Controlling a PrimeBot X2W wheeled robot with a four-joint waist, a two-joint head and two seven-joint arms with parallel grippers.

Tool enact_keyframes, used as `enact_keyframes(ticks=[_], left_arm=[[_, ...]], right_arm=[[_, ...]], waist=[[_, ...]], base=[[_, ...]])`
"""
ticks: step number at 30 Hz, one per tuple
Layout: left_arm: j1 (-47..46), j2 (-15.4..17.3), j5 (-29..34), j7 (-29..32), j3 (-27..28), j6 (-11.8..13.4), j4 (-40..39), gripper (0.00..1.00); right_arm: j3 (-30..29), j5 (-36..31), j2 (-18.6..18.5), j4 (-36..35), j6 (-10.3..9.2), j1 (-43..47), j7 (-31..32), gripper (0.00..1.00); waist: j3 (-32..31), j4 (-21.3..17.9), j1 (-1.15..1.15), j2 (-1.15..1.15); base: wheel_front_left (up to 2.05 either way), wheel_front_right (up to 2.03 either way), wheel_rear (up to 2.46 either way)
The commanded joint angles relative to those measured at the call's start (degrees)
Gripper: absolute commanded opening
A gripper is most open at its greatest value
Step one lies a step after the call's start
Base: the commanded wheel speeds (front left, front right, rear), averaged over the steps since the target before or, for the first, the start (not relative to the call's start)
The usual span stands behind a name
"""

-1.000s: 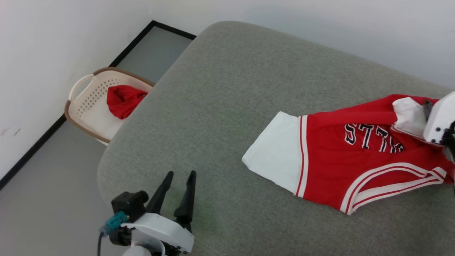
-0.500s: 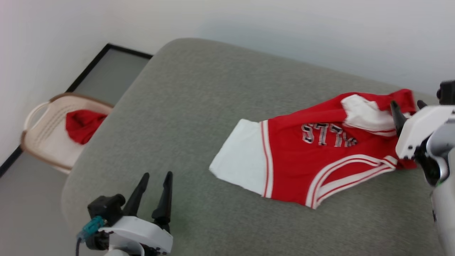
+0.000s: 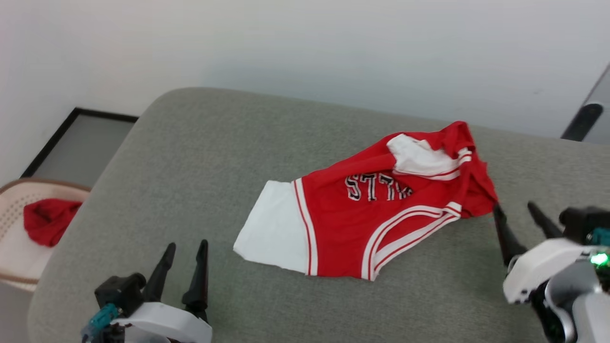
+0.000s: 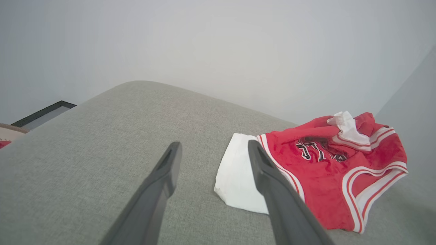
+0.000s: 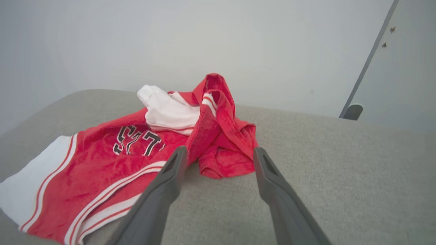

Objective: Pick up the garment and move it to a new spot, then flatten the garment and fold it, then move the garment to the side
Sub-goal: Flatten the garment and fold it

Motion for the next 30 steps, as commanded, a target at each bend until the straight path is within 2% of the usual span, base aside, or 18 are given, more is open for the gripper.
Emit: enact_keyframes(ticks=[1,6,12,21,30], left_arm=[[0.4,0.5,0.0,0.0,0.2,0.2,-0.4,1.00],[0.0,0.6,0.3,0.7,-0.6,0.3,-1.4,1.00],[-0.5,0.1,0.4,1.0,-1.8,0.3,-2.1,1.00],[-1.1,-0.8,0.2,0.9,-3.3,-0.1,-1.9,1.00],[-2.8,-1.4,-0.6,0.5,-4.9,-0.9,-0.7,1.00]], right_arm=[[0.1,0.5,0.6,-1.2,-0.04,1.5,0.8,1.00],[0.6,1.0,1.1,-4.3,-0.04,3.7,5.2,1.00],[-0.4,0.8,1.2,-4.2,-0.04,1.2,11.6,1.00],[-3.6,-1.5,2.0,0.3,-0.04,-4.2,17.9,1.00],[-7.5,-5.6,2.3,7.3,-0.04,-9.3,21.3,1.00]], waist=[[-1.4,-1.5,0.00,0.00],[-0.9,-0.8,0.00,0.00],[0.1,2.1,0.00,0.00],[2.2,6.6,0.00,0.00],[4.4,10.0,0.00,0.00]], base=[[0.00,0.00,0.00],[0.00,0.00,0.00],[0.00,0.00,0.00],[0.00,0.00,0.00],[0.00,0.00,0.00]])
